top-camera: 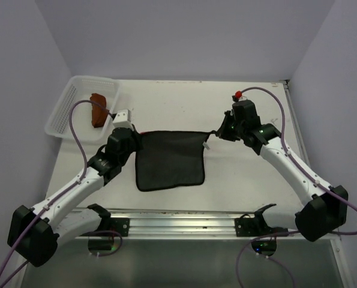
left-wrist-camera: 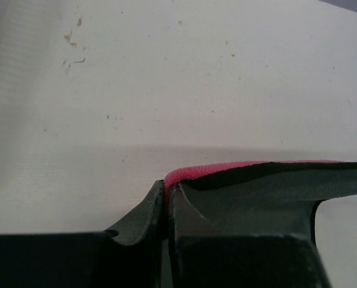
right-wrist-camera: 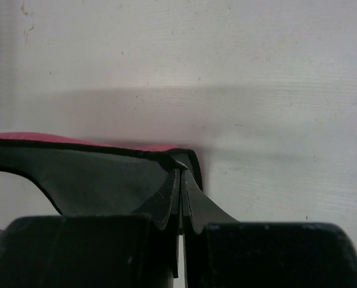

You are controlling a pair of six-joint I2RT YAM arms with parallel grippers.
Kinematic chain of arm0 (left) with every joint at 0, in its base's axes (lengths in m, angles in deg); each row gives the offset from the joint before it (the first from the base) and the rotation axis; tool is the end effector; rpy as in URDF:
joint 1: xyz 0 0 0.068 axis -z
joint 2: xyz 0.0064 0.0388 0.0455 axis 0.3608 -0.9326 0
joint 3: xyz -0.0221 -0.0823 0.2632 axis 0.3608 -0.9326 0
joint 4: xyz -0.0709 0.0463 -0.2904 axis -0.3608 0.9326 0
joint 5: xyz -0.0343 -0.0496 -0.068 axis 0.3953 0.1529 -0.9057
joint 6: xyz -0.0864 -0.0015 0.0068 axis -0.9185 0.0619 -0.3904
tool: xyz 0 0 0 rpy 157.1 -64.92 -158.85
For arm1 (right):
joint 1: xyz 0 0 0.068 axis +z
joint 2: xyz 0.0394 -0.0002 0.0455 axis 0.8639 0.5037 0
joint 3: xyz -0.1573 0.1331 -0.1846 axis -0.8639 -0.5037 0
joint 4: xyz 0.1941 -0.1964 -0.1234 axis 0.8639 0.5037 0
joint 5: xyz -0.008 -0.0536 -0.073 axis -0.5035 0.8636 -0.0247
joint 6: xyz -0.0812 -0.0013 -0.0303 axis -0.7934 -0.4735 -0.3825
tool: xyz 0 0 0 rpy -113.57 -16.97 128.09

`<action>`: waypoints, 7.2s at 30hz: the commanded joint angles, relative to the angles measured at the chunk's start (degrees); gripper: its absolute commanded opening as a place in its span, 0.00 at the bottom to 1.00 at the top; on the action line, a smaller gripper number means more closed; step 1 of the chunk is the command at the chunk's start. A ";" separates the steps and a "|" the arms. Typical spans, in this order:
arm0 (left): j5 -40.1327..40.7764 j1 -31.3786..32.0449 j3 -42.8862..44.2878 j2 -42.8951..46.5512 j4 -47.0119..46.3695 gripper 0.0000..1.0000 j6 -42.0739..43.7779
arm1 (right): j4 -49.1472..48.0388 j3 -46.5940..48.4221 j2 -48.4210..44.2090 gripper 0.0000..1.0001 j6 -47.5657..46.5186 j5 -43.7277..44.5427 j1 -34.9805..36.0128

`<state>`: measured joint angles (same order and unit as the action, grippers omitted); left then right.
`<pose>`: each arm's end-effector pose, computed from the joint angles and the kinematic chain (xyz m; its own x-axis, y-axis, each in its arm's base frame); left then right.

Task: Roll the towels
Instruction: Flatten the towel, then fold the towel

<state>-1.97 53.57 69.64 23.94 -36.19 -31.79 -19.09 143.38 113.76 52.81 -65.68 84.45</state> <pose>0.2610 -0.1334 0.2405 -0.4249 -0.3130 -0.8494 0.0046 0.9376 -0.3478 0.3085 0.1391 0.2939 -0.7038 0.2733 -0.6557 -0.0160 0.9167 0.3993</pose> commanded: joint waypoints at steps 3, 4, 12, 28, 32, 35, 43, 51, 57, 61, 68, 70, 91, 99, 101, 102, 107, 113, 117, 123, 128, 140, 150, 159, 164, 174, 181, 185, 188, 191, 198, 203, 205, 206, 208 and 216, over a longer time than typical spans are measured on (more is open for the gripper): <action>-8.97 -5.26 5.04 -10.38 -13.37 0.00 5.77 | -7.65 5.59 6.68 0.00 -0.96 2.31 -1.22; -9.76 -5.61 6.00 -11.89 -13.90 0.00 6.21 | -8.18 6.03 9.04 0.00 -0.87 1.87 -1.39; -13.72 -8.16 5.75 -17.36 -16.19 0.00 8.23 | -9.94 7.10 15.39 0.00 -1.22 0.02 -3.07; -14.78 -9.92 -6.38 -14.19 -19.44 0.13 6.13 | -12.41 -6.09 8.28 0.00 -0.78 -7.18 -3.07; -14.60 -10.10 -8.05 -12.87 -19.88 0.15 5.34 | -12.23 -7.93 6.78 0.00 -1.40 -9.38 -2.98; -14.34 -10.28 -8.93 -11.73 -19.79 0.19 5.25 | -12.14 -8.99 6.43 0.00 -2.01 -11.40 -2.54; -12.67 -10.72 -11.48 -7.69 -18.48 0.29 5.33 | -11.09 -10.84 5.37 0.00 -3.15 -12.81 -0.17; -13.10 -10.89 -13.68 -4.88 -17.68 0.25 4.28 | -8.81 -12.07 3.35 0.00 -3.77 -11.41 1.33; -14.77 -10.89 -15.52 -3.65 -17.60 0.15 3.49 | -8.27 -14.17 2.38 0.00 -4.12 -11.32 2.21; -15.21 -10.80 -16.58 -2.42 -16.89 0.14 3.31 | -7.84 -15.49 1.15 0.00 -4.21 -11.05 2.47; -14.69 -10.89 -17.46 -0.48 -13.82 0.07 2.53 | -5.64 -17.60 -0.87 0.00 -6.32 -10.00 2.65; -14.69 -10.89 -17.37 -0.48 -12.50 0.00 1.56 | -5.72 -18.48 -1.57 0.00 -6.32 -10.00 2.73; -18.47 -10.89 -23.96 4.00 -12.76 0.05 -0.46 | -10.82 -22.70 1.76 0.00 -5.27 -8.51 5.63; -17.50 -10.89 -23.96 7.51 -10.48 0.34 -1.08 | -11.96 -22.88 3.87 0.00 -5.00 -8.86 6.16; -17.85 -10.89 -23.79 9.36 -10.04 0.37 -1.52 | -12.14 -22.97 4.23 0.00 -5.09 -9.73 6.25; -18.03 -10.89 -23.70 10.06 -9.69 0.38 -1.78 | -12.75 -22.97 4.40 0.00 -5.00 -10.26 6.25; -18.12 -10.89 -22.38 15.77 -7.49 0.42 -3.19 | -13.81 -23.05 5.46 0.11 -5.18 -14.12 6.43; -14.60 -10.89 -20.80 23.68 -1.95 0.44 -3.98 | -12.49 -22.26 3.97 0.25 -5.88 -13.87 6.34; -15.39 -10.89 -20.88 24.66 -2.56 0.46 -4.24 | -11.44 -21.39 3.18 0.26 -5.27 -13.17 6.42; -19.60 -10.89 -21.76 16.32 -10.27 0.41 -3.98 | -9.86 -18.75 0.28 0.25 -4.21 -8.77 6.42; -21.97 -10.89 -21.68 9.11 -15.04 0.34 -4.07 | -9.85 -15.06 0.80 0.25 -3.42 -7.71 6.34; -21.89 -10.89 -19.30 1.71 -14.44 0.24 -3.36 | -17.50 -7.59 13.45 0.05 -0.34 -11.84 6.34; -22.86 -10.89 -21.50 5.68 -11.97 0.33 -4.42 | -20.58 -3.28 26.46 0.03 -2.36 -8.77 6.16; -27.87 -10.63 -26.33 5.06 -13.55 0.14 -7.67 | -22.60 -2.75 32.61 0.03 -2.10 -7.19 6.16; -27.43 -9.31 -28.00 5.24 -13.20 0.12 -8.72 | -22.78 -1.87 34.37 0.03 -1.75 -7.10 6.16; -23.66 -5.27 -27.39 1.81 -11.18 0.13 -9.87 | -21.28 0.94 36.92 0.03 -2.01 -6.13 5.46; -19.26 -4.04 -28.27 2.85 -9.16 0.18 -12.06 | -20.93 1.29 34.38 0.05 -4.21 -7.97 5.37; -18.56 -3.95 -28.71 6.11 -10.73 0.25 -12.59 | -18.39 1.03 27.37 0.10 -6.05 -8.86 5.28; -17.85 -3.95 -28.01 6.20 -11.61 0.32 -11.98 | -15.93 0.15 24.01 0.19 -7.02 -8.15 5.37; -17.50 -3.95 -26.51 4.27 -11.97 0.36 -10.58 | -14.17 -2.04 21.28 0.24 -5.79 -7.71 5.37; -14.96 -3.95 -22.48 4.70 -10.57 0.43 -9.08 | -13.72 -8.54 20.75 0.26 -6.23 -6.30 5.55; -14.07 -3.95 -21.06 8.04 -7.84 0.43 -8.81 | -16.09 -10.40 22.24 0.27 -5.79 -6.84 8.70; -13.90 -3.95 -20.71 9.27 -7.40 0.44 -8.38 | -16.79 -10.57 23.29 0.28 -5.44 -7.01 9.85; -13.81 -3.95 -20.62 9.54 -7.40 0.44 -8.29 | -17.06 -10.66 23.65 0.29 -4.83 -6.92 10.11; -12.93 -3.95 -20.45 9.98 -4.51 0.45 -7.94 | -17.68 -11.01 24.09 0.30 -4.47 -6.49 10.73; -9.68 -4.04 -21.59 10.33 -1.25 0.45 -8.81 | -12.76 -9.43 26.38 0.31 -4.82 4.85 13.81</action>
<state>-14.45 49.35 47.20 33.80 -39.12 -40.95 -34.42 132.93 139.25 48.05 -68.28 97.45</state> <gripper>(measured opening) 0.452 0.303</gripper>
